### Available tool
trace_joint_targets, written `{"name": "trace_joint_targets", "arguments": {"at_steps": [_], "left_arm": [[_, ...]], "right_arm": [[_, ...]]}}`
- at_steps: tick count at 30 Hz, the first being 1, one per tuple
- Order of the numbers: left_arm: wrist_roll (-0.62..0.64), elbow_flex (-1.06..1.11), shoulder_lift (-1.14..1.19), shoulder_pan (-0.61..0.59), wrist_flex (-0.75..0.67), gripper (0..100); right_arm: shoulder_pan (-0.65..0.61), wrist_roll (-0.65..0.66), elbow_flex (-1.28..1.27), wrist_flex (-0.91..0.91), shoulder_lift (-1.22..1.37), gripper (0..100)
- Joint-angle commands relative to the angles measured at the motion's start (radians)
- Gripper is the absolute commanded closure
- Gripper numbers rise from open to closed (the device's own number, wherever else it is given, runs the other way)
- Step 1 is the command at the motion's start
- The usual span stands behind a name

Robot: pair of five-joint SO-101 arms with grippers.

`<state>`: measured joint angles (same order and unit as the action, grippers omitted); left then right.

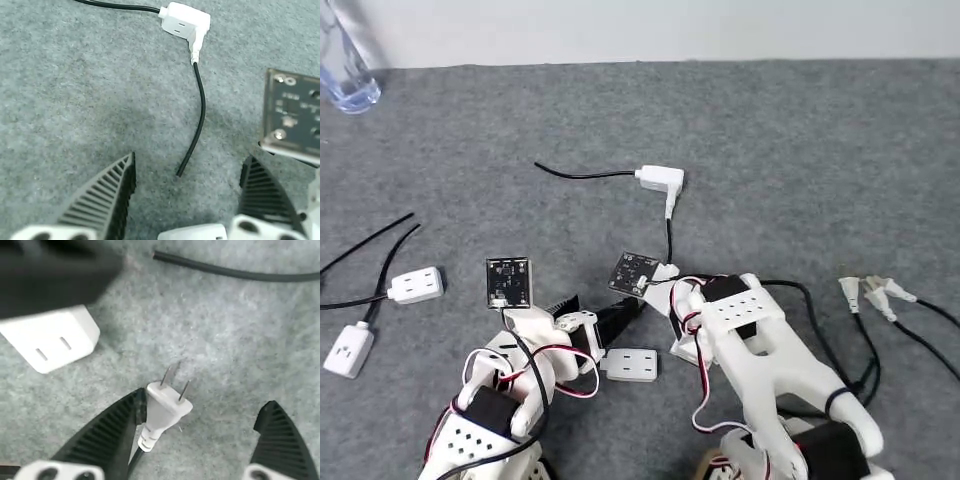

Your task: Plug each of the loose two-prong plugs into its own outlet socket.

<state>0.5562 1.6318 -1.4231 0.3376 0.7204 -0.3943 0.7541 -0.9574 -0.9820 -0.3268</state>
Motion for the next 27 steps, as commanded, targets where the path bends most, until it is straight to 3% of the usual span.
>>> {"name": "trace_joint_targets", "arguments": {"at_steps": [1, 7, 10, 20, 27], "left_arm": [[0.003, -0.005, -0.008, -0.003, -0.026, 68], [0.003, -0.004, -0.008, 0.0, -0.026, 68], [0.003, -0.004, -0.008, 0.003, -0.026, 68], [0.002, 0.008, -0.008, 0.005, -0.031, 68], [0.002, 0.008, -0.008, 0.005, -0.031, 68]], "right_arm": [[0.01, -0.002, 0.008, -0.008, -0.008, 70.3], [0.007, 0.063, -0.003, -0.045, -0.01, 93.1], [0.013, 0.078, -0.006, -0.056, -0.01, 99.3], [0.044, 0.094, 0.063, -0.058, -0.058, 99.1], [0.214, 0.273, 0.144, -0.059, -0.199, 99.1]]}}
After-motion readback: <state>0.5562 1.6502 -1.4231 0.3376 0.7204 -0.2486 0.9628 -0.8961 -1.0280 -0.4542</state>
